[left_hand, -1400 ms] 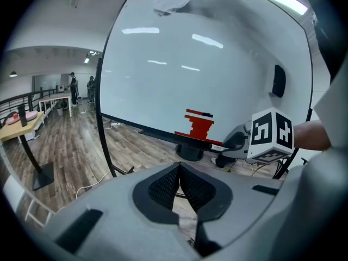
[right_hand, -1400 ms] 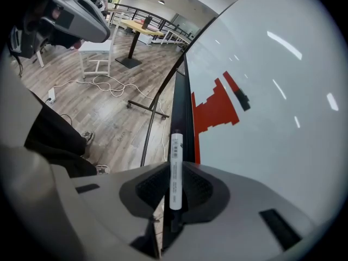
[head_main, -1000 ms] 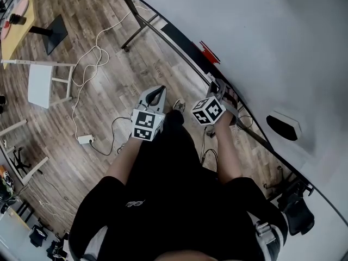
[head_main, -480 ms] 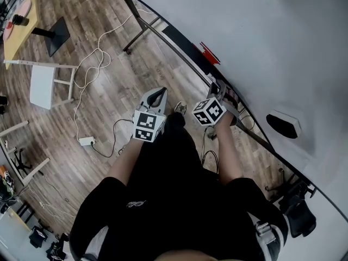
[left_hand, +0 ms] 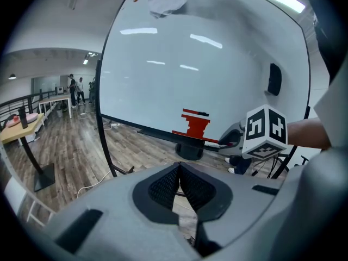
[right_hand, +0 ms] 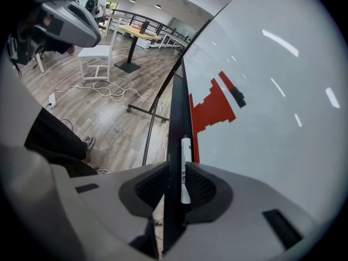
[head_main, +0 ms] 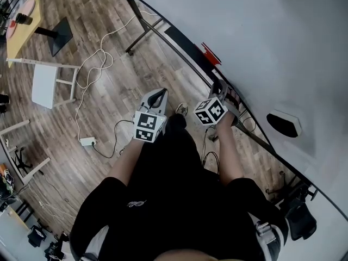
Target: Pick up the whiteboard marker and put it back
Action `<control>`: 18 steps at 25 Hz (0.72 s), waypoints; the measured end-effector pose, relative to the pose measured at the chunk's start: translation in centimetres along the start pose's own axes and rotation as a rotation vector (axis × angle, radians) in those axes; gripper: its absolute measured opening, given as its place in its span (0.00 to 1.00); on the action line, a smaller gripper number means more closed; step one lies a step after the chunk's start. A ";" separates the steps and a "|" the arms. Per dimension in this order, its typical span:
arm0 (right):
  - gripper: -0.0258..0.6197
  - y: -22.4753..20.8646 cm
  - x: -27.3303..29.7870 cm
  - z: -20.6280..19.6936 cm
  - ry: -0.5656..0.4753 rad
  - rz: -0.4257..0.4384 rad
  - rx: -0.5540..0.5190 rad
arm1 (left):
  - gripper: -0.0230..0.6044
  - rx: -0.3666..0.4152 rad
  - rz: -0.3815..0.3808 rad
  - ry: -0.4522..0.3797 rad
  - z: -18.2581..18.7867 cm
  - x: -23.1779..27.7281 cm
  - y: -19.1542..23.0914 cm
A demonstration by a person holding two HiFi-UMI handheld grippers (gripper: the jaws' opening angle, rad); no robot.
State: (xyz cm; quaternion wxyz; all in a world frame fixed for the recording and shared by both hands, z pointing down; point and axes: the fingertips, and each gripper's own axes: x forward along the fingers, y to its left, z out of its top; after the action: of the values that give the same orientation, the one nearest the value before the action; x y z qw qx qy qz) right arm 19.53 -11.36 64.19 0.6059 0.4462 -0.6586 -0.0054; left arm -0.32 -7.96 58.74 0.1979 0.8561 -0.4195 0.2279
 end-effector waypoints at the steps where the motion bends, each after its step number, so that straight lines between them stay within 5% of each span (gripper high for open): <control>1: 0.15 -0.1 0.0 0.0 -0.001 -0.001 0.004 | 0.05 0.000 0.001 -0.005 0.2 0.0 0.0; 6: 0.28 -0.6 -0.8 -0.1 -0.017 0.019 0.062 | 0.05 0.012 -0.006 -0.023 1.2 0.0 -0.4; 14: 0.28 -2.0 -4.6 1.1 -0.197 0.041 0.309 | 0.05 0.050 -0.042 -0.079 4.7 1.0 -3.0; 18: 0.12 -3.3 -7.9 3.1 -0.375 0.045 0.520 | 0.05 0.062 -0.022 -0.132 6.9 1.0 -4.2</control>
State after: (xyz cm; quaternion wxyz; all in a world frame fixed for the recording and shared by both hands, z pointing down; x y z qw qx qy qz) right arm 17.88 -10.32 55.27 0.3395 0.5626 -0.7479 0.0944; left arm 5.15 -9.84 53.00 0.1457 0.8795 -0.4150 0.1818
